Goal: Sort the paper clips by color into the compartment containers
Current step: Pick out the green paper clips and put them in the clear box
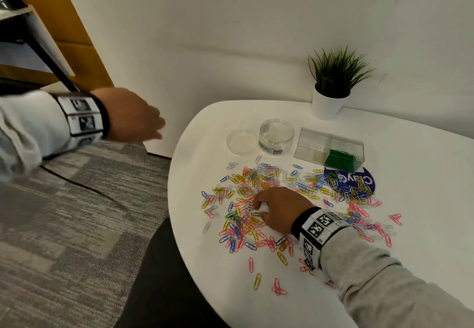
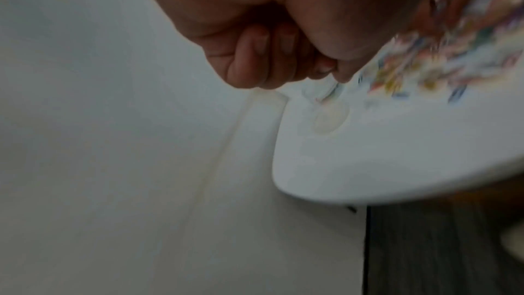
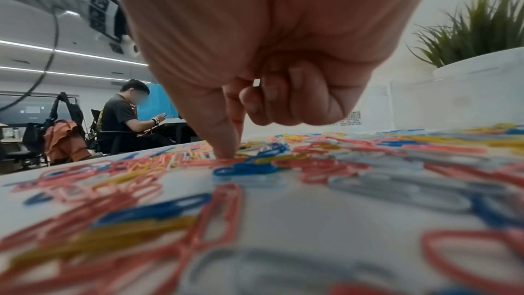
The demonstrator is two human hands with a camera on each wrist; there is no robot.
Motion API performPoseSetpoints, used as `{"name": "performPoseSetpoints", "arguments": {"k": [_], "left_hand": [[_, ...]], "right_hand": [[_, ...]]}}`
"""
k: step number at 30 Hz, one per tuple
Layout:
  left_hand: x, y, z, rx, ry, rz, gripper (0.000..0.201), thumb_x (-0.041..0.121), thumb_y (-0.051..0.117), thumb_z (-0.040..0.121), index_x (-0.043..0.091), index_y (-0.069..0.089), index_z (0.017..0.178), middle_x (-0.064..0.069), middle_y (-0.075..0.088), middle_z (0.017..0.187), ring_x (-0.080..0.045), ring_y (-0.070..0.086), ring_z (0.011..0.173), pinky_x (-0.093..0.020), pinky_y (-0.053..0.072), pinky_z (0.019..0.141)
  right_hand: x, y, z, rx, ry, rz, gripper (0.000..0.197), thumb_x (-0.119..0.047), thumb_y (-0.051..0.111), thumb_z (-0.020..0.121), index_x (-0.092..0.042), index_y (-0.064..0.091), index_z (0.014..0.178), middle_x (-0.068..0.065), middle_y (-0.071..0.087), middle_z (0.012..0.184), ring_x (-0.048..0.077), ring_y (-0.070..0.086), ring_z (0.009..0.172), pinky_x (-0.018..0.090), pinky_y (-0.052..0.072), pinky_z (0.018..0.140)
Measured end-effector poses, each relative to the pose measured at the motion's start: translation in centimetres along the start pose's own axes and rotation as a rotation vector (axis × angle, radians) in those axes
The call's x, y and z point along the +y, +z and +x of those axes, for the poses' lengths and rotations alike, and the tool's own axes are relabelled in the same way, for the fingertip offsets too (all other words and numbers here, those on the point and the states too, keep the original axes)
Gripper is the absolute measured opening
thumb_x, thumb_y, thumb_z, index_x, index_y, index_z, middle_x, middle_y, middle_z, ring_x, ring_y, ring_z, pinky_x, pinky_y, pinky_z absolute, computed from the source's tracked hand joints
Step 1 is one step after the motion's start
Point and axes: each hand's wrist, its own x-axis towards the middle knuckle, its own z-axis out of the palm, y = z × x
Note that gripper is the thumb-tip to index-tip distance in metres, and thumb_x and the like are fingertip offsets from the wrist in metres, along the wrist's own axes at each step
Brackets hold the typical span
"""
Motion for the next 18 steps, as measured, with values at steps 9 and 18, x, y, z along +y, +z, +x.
{"name": "performPoseSetpoints", "arguments": {"k": [9, 18], "left_hand": [[6.5, 2.0, 2.8, 0.047, 0.088, -0.259, 0.038, 0.035, 0.033, 0.103, 0.035, 0.039, 0.141, 0.008, 0.051, 0.142, -0.022, 0.057, 0.122, -0.031, 0.046, 0.097], [18.9, 3.8, 5.6, 0.354, 0.103, -0.960, 0.030, 0.051, 0.050, 0.097, 0.032, 0.066, 0.113, 0.010, 0.066, 0.112, -0.014, 0.062, 0.101, -0.033, 0.049, 0.089]], "right_hand": [[-0.7, 0.4, 0.5, -0.014, -0.007, -0.036, 0.004, -0.024, 0.055, 0.086, -0.024, 0.059, 0.084, -0.007, 0.057, 0.089, 0.015, 0.056, 0.081, 0.025, 0.044, 0.064], [1.8, -2.0, -0.9, 0.115, 0.117, 0.345, 0.020, -0.013, 0.043, 0.099, -0.012, 0.051, 0.081, 0.003, 0.049, 0.079, 0.017, 0.041, 0.071, 0.032, 0.034, 0.065]]}}
